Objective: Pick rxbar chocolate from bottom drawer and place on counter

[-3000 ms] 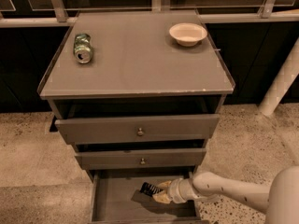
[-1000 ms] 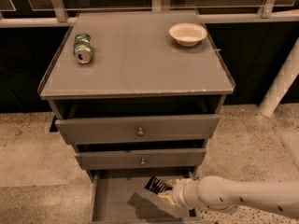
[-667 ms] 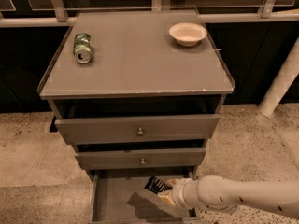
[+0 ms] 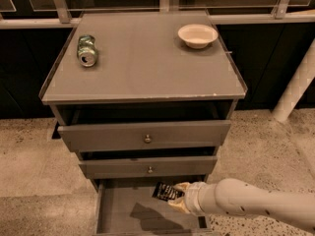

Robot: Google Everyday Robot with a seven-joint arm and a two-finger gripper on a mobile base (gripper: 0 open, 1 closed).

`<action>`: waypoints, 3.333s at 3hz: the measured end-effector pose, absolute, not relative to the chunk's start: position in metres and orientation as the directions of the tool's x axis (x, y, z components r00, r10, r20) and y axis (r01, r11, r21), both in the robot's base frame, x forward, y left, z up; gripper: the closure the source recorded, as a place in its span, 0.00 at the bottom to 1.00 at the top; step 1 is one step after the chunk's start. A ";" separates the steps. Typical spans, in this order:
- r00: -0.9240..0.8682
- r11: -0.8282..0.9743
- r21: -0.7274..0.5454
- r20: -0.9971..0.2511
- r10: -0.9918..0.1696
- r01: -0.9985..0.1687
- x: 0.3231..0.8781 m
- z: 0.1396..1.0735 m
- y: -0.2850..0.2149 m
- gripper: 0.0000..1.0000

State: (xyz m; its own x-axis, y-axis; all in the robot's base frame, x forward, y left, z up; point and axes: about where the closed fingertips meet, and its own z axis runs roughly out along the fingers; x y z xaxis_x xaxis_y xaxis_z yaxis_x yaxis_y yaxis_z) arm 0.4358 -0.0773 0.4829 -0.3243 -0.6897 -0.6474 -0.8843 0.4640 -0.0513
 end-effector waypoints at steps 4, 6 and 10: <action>-0.126 0.330 -0.248 -0.596 -0.793 -0.911 0.439 0.616 -0.089 1.00; 0.045 0.178 -0.347 -0.549 -0.835 -0.921 0.466 0.722 -0.097 1.00; 0.204 0.049 -0.434 -0.517 -0.831 -0.900 0.476 0.795 -0.102 1.00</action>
Offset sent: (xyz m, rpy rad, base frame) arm 0.0070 -0.0136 0.1869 -0.1703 -0.2447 0.1739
